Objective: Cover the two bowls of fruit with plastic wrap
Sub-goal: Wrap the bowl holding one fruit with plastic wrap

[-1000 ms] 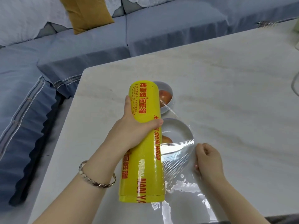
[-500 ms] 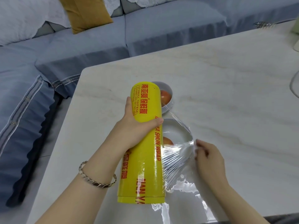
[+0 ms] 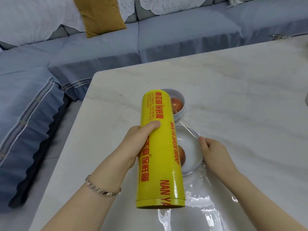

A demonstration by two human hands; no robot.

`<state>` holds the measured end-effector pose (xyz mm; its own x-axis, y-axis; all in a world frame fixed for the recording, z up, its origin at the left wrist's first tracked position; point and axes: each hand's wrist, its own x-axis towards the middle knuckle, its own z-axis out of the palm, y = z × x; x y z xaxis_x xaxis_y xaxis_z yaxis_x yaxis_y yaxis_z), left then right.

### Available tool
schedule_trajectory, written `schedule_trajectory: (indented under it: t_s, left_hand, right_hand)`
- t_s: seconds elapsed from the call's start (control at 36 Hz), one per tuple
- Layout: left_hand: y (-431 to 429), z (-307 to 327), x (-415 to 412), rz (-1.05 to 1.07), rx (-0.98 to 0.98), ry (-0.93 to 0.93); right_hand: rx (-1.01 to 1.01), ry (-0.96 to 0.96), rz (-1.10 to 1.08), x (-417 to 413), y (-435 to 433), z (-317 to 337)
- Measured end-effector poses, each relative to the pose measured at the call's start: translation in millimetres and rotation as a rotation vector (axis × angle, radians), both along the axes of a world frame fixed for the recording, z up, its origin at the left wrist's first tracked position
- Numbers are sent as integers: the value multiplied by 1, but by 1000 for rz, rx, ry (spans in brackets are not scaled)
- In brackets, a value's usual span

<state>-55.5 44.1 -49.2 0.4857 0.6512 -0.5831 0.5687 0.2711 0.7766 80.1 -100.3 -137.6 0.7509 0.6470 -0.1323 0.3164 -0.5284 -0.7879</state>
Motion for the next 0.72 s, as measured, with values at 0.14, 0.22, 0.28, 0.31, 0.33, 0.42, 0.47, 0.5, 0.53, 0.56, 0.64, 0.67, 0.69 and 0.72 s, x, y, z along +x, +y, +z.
schedule_trajectory:
  t_s: [0.14,0.22,0.28,0.31,0.33,0.42,0.47,0.5,0.53,0.56,0.64,0.67,0.69,0.72]
  left_hand:
    - [-8,4,1,109,54,-54]
    - [-13,10,-2,130,151,-92]
    - [-17,12,-6,106,204,-107]
    - [-18,13,-8,93,225,-105]
    - [-20,13,-11,84,246,-101]
    - [-22,12,-20,84,321,-65]
    - [-19,11,-28,116,353,-36]
    - [-17,10,-31,130,362,-19]
    - [-15,8,-35,133,373,5]
    - [-13,6,-39,127,384,35]
    - [-11,3,-49,104,415,148]
    - [-10,2,-51,100,427,185]
    - [-9,2,-53,95,436,211]
    - [-8,0,-55,90,442,228]
  right_hand:
    - [-49,-100,-26,-3,6,-1]
    - [-42,-122,-40,-6,6,0]
    - [-35,-131,-48,-6,6,0]
    - [-35,-133,-51,-6,6,0]
    - [-38,-133,-52,-6,6,-1]
    - [-49,-126,-49,-6,6,0]
    - [-46,-120,-47,-6,6,0]
    - [-44,-118,-47,-6,5,0]
    - [-42,-118,-47,-6,5,0]
    - [-42,-119,-48,-6,5,1]
    - [-45,-121,-44,-7,5,2]
    - [-52,-120,-42,-7,5,3]
    - [-60,-119,-40,-7,5,3]
    - [-67,-119,-39,-8,5,4]
